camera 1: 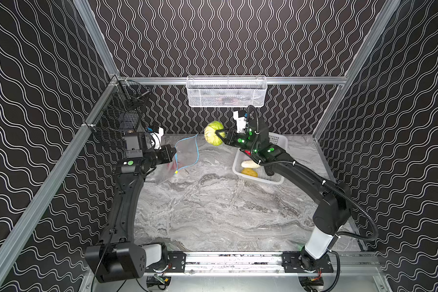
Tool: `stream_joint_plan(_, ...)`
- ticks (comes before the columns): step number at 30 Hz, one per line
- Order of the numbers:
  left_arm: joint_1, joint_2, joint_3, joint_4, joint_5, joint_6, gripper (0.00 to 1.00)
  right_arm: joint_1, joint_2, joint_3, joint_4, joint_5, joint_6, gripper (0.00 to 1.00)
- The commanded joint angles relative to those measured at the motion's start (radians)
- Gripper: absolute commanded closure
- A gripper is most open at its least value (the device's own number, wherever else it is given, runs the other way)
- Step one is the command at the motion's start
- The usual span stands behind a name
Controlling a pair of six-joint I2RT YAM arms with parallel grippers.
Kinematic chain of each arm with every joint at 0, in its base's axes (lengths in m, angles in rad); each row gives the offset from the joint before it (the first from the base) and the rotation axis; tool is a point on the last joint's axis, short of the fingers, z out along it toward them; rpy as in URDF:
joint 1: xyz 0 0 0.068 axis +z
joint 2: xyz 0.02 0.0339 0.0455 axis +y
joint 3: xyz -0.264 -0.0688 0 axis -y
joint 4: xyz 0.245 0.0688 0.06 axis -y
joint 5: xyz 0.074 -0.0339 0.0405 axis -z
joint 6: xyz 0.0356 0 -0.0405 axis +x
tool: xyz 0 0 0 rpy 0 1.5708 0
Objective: Place the food in the zip-top bag and seal the zipper
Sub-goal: 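Carry the green cabbage with the right gripper toward the bag mouth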
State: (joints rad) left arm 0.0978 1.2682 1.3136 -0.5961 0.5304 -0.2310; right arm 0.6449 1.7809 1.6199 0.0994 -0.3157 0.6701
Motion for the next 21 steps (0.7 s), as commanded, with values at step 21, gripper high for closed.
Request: stream_joint_plan(21,0.000,0.048,0.035,-0.007,0.010,0.021,1.00,0.149,0.065,0.025,0.122,0.010,-0.035,1.00)
